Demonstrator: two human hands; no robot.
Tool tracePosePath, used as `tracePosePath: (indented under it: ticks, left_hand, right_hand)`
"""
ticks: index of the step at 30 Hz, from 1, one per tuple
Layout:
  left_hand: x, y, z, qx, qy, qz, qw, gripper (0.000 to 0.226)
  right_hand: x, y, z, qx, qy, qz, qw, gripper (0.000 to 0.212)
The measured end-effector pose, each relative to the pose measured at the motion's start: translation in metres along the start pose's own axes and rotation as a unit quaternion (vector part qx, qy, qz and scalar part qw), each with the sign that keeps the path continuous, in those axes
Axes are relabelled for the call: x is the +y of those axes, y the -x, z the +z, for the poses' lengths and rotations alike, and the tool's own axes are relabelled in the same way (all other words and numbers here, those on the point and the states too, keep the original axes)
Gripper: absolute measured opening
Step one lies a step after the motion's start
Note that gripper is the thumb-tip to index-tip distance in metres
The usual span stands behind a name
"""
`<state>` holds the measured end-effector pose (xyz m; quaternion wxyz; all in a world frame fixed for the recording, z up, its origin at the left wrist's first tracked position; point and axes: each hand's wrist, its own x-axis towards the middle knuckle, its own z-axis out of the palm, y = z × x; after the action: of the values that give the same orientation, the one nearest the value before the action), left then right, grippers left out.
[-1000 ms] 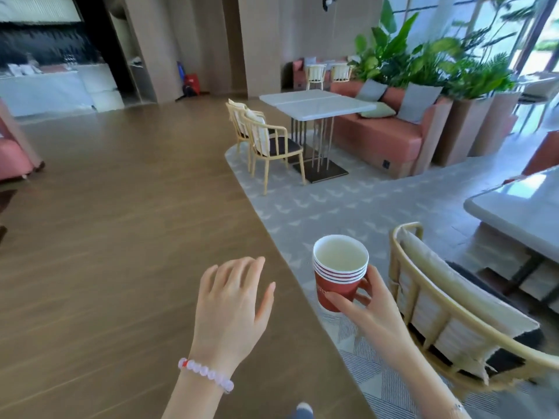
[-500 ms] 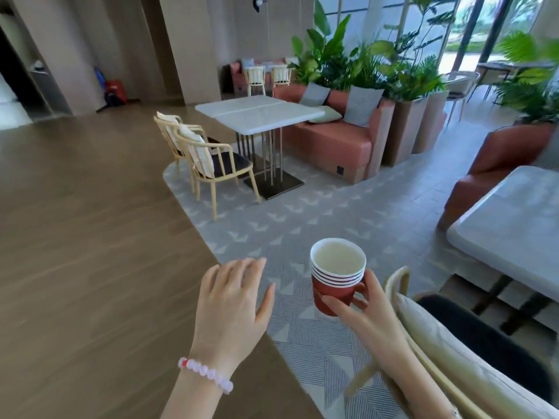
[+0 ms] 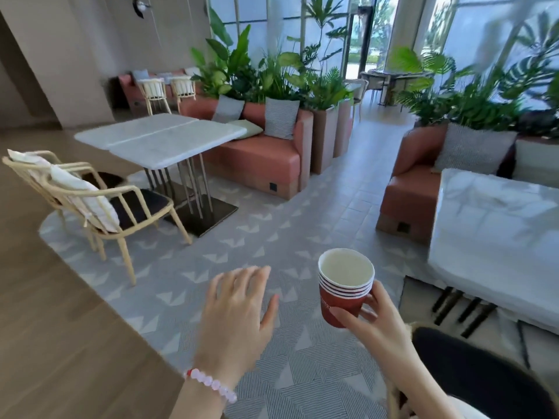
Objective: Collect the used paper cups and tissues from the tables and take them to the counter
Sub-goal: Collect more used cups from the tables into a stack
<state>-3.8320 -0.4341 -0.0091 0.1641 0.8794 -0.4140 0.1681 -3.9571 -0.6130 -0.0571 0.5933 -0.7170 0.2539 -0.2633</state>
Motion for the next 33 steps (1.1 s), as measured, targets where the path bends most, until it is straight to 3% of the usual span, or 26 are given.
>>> tracePosePath:
  ticks: [13, 23, 33]
  left_hand:
    - [-0.008, -0.230, 0.122, -0.008, 0.048, 0.138, 0.989, 0.045]
    - [0.085, -0.449, 0.229, 0.002, 0.100, 0.250, 0.963, 0.044]
    - [0.163, -0.597, 0.324, -0.012, 0.157, 0.327, 0.932, 0.045]
  right_hand:
    - [0.035, -0.197, -0.031, 0.149, 0.008, 0.016, 0.989, 0.054]
    - [0.054, -0.375, -0.137, 0.240, -0.010, 0.014, 0.971, 0.054]
    - [0.077, -0.499, -0.220, 0.342, -0.004, 0.032, 0.939, 0.055]
